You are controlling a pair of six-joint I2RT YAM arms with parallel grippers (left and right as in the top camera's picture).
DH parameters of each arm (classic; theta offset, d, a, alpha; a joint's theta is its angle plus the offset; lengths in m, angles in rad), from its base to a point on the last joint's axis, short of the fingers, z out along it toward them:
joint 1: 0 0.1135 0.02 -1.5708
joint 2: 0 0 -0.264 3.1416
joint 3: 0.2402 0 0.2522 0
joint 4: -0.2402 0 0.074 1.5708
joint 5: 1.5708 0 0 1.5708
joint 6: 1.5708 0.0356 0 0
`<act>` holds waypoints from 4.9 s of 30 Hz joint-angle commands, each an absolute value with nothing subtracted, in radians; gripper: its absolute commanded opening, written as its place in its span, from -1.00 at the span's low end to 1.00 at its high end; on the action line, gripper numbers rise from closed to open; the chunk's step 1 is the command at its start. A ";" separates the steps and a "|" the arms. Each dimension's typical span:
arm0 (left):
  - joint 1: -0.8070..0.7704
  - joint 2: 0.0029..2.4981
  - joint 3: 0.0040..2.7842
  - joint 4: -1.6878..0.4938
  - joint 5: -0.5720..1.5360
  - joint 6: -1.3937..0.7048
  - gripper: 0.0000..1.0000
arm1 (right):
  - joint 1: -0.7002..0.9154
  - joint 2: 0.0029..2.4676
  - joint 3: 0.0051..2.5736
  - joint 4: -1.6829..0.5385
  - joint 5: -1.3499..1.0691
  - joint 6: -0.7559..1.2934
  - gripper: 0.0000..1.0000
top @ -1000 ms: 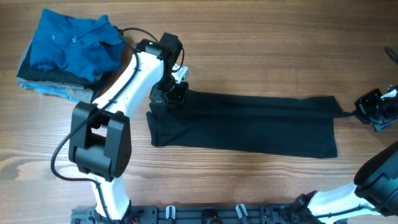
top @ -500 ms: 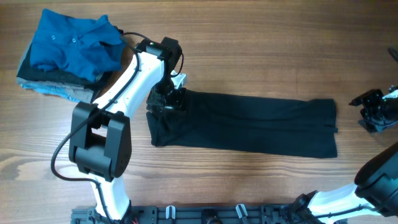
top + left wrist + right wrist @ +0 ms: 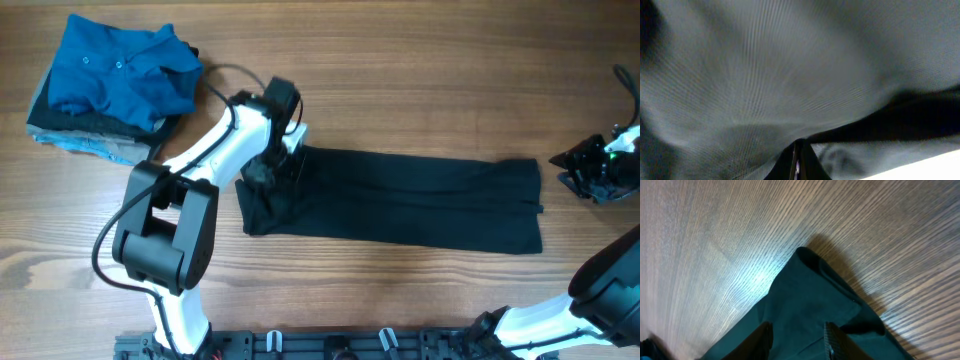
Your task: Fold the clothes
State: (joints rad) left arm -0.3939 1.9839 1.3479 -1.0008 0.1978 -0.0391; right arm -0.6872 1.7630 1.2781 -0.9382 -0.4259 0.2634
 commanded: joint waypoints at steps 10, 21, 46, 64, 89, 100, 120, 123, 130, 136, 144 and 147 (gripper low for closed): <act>-0.395 1.876 1.471 -1.068 0.193 -0.034 -0.47 | -0.680 1.750 1.297 -0.943 -0.437 0.255 -0.25; -0.479 1.998 1.411 -0.866 0.390 -0.034 -0.92 | -0.680 1.750 1.297 -0.943 -0.415 0.265 -0.27; -0.487 1.883 1.217 -0.818 0.187 -0.054 -0.92 | -0.680 1.750 1.296 -0.944 -0.415 0.265 -0.27; -0.464 1.703 1.204 -1.004 0.307 -0.121 -0.92 | -0.680 1.750 1.296 -0.963 -0.415 0.262 -0.27; -0.367 1.748 1.043 -0.833 0.203 -0.120 -0.44 | -0.680 1.750 1.296 -0.965 -0.415 0.264 -0.26; -0.367 1.748 1.047 -0.853 0.294 -0.121 -0.92 | -0.680 1.750 1.296 -0.966 -0.415 0.265 -0.26; -0.310 1.732 1.127 -0.831 0.207 -0.124 -0.92 | -0.680 1.750 1.296 -0.965 -0.414 0.263 -0.26; -0.277 1.724 1.146 -0.826 0.208 -0.144 -0.92 | -0.680 1.750 1.296 -0.965 -0.414 0.263 -0.26; -0.272 1.713 1.172 -0.793 0.207 -0.143 -0.92 | -0.680 1.750 1.296 -0.963 -0.414 0.263 -0.26; -0.272 1.710 1.172 -0.834 0.208 -0.143 0.06 | -0.680 1.750 1.296 -0.962 -0.414 0.262 -0.17; -0.293 1.608 1.200 -0.902 0.319 -0.141 -0.92 | -0.680 1.750 1.296 -0.962 -0.369 0.262 -0.18; -0.336 1.633 1.174 -0.876 0.303 -0.139 -0.92 | -0.680 1.750 1.283 -0.923 -0.259 0.261 -0.10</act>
